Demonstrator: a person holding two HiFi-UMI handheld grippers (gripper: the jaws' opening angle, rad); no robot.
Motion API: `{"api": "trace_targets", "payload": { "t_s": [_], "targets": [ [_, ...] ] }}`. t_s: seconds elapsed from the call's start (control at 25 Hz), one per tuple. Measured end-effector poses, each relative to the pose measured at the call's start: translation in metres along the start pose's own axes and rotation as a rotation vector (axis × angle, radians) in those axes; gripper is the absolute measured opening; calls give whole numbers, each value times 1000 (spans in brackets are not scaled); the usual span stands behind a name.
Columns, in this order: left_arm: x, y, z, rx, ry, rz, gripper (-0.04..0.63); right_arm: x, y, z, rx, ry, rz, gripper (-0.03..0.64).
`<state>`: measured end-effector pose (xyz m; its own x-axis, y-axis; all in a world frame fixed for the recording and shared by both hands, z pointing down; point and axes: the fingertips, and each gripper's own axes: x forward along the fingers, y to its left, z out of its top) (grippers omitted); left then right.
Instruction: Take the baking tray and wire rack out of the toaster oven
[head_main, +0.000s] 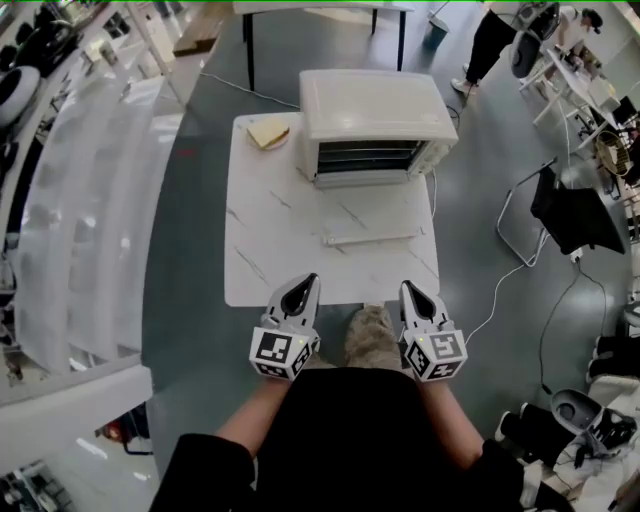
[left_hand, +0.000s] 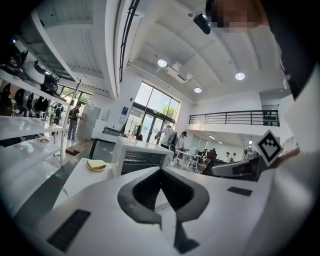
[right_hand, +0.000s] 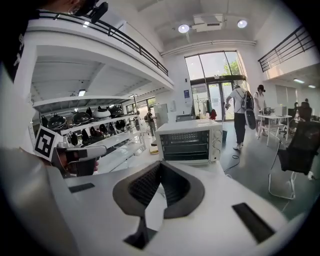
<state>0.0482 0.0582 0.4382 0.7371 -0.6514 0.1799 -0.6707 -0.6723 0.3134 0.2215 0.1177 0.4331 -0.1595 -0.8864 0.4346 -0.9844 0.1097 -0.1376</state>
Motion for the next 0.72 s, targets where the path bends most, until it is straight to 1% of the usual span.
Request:
{"api": "trace_targets", "payload": {
  "t_s": [0.12,0.16,0.24,0.28,0.32,0.36,0.44,0.64,0.72],
  "targets": [
    [30,2,3,-1,-5,58,18,25,-39,13,8,-24,18,23],
    [43,3,4,12,-5,81,18,36,-53,18,11,-33,28,23],
    [69,3,4,67,4,127,18,57,-78,29,20,-44,65,23],
    [81,1,2,89,10,147,20,65,-88,34,29,-51,94,23],
    [92,0,0,93,15,164,19,73,-96,39,39,-59,129,23],
    [103,0,-2,78,17,178,20,81,-104,44,49,-66,162,23],
    [125,3,-4,20,6,206,20,98,-120,52,58,-65,198,23],
    [172,16,-10,-101,-51,264,20,137,-159,46,89,-9,195,23],
    [190,24,-17,-174,-74,270,20,153,-170,43,119,-7,190,23]
  ]
}}
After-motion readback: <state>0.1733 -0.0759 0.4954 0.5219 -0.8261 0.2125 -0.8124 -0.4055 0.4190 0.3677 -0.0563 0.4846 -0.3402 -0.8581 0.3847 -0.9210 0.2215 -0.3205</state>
